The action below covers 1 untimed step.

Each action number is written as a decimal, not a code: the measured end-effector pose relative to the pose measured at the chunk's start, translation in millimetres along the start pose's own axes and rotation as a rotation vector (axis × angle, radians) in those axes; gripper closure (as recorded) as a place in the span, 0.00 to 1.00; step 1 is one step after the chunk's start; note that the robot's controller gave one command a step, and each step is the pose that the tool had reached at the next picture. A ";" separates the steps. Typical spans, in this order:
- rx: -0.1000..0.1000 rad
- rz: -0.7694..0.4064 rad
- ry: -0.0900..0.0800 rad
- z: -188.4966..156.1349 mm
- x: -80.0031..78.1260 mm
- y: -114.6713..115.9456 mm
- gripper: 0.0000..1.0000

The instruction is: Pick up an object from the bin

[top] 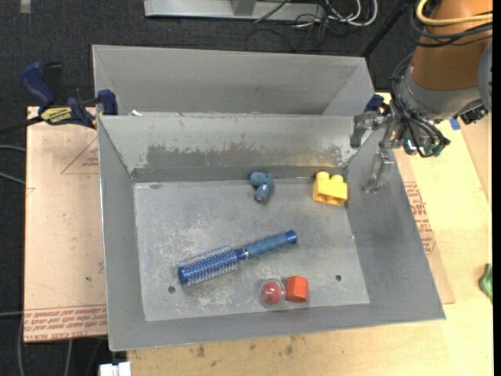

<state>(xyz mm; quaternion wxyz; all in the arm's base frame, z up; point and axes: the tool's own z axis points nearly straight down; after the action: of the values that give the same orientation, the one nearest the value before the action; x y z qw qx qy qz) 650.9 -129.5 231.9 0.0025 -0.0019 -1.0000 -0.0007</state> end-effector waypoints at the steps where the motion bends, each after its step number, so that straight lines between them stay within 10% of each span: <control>1: -0.001 -0.082 -0.001 52.1 29.9 16.3 0.00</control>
Offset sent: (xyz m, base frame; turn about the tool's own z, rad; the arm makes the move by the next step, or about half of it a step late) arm -0.0289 0.0154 -0.0486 -0.0842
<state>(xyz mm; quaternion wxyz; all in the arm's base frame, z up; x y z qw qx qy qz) 620.7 -113.0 180.0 0.0021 0.0392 -0.9992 -0.0012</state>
